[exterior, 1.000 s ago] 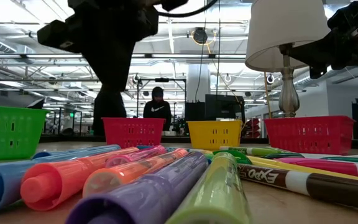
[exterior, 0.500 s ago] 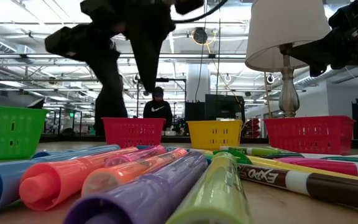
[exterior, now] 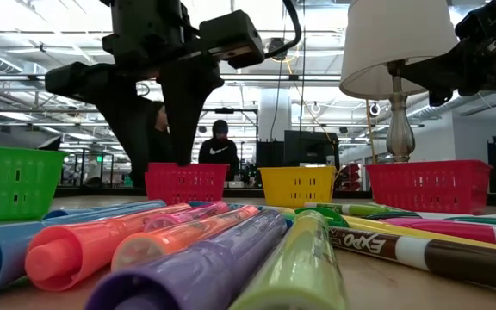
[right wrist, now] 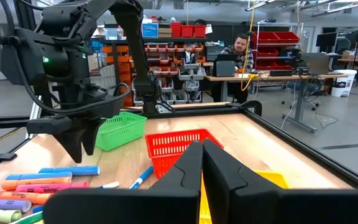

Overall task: Pick & Place Markers
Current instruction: Put the left large blue highlighter pen into the green bin

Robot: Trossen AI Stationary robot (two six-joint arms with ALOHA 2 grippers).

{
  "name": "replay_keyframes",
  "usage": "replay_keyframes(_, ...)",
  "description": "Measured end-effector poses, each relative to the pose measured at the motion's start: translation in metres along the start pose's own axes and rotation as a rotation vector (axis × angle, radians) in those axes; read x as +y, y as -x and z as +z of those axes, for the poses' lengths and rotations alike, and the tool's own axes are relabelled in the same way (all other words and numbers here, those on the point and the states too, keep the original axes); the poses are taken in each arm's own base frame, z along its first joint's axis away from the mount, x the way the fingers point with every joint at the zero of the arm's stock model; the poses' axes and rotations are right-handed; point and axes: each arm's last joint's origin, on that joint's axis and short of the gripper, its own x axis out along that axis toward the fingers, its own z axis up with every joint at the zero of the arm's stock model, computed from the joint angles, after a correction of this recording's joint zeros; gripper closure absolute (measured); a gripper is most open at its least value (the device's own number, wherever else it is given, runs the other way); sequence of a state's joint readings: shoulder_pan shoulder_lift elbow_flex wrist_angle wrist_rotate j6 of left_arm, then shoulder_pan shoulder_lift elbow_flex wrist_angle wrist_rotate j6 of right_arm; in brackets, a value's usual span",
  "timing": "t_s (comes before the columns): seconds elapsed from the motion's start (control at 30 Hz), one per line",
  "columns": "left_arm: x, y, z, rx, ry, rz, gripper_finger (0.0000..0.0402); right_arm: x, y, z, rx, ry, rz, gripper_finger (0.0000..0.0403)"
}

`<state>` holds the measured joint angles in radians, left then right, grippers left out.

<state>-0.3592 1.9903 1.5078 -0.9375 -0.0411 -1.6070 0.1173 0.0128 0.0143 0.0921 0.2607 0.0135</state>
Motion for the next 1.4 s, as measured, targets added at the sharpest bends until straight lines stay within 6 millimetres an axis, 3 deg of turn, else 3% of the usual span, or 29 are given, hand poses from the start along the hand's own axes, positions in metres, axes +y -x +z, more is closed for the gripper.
replay_keyframes(0.67,-0.002,0.0,-0.003,-0.084,-0.067,-0.021,0.0241,0.0,0.0,0.0,0.0,-0.001,0.0,0.0403)
replay_keyframes(0.9,-0.002,-0.006,-0.008,-0.028,-0.034,-0.009,0.0254,0.0,0.0,0.0,0.0,-0.001,0.001,0.0403)
replay_keyframes(1.4,-0.003,-0.02,-0.011,-0.007,-0.028,0.025,0.0116,0.0,0.0,0.0,0.002,-0.003,0.001,0.0403)
